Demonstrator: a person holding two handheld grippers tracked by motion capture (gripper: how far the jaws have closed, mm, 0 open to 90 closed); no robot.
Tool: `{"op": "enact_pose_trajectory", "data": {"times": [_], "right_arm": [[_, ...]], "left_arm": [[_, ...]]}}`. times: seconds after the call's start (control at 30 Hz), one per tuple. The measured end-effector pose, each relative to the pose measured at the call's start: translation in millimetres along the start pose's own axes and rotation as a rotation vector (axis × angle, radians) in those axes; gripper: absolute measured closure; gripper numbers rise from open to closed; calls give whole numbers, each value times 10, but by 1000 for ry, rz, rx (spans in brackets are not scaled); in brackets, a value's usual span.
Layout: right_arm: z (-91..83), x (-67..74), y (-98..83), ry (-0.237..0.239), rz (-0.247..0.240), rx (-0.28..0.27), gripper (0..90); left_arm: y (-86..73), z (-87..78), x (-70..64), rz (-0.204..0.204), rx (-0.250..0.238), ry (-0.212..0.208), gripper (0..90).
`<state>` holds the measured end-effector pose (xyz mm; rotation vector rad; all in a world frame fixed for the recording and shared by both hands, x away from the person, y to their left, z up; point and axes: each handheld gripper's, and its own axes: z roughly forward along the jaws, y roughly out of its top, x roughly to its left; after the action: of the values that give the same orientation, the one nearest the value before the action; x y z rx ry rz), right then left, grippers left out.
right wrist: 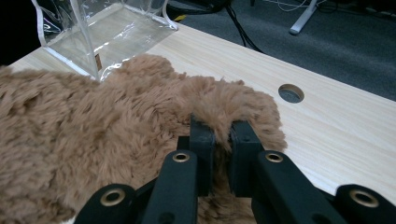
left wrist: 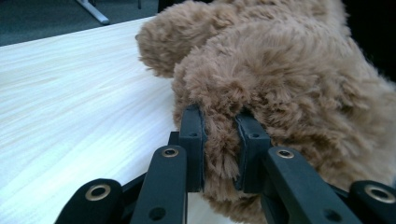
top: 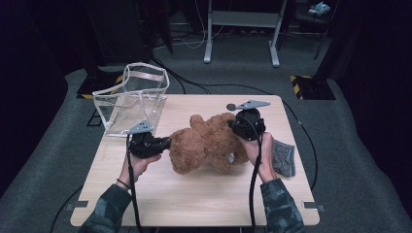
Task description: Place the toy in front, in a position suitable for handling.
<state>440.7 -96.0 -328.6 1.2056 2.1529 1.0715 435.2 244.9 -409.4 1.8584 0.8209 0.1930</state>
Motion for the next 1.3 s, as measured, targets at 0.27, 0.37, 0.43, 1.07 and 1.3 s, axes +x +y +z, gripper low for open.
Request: {"op": "enact_pose_trajectory", "data": {"times": [0.27,0.37,0.43,1.07,1.3], "right_arm": [[66,34,-42,-18,27,32,828],[192,27,-119,-36,34,59,826],[313,16,-199,-42,48,79,824],[591,-198,-490,-13,134,78,345],[544,-361,-632,22,112,95,211]], "left_arm": [[48,190,206,-27,56,26,765],[-3,304,296,-36,81,37,764],[-60,382,357,-45,104,52,760],[-171,126,241,-158,12,191,272],[-92,169,-8,-130,-43,179,246]]}}
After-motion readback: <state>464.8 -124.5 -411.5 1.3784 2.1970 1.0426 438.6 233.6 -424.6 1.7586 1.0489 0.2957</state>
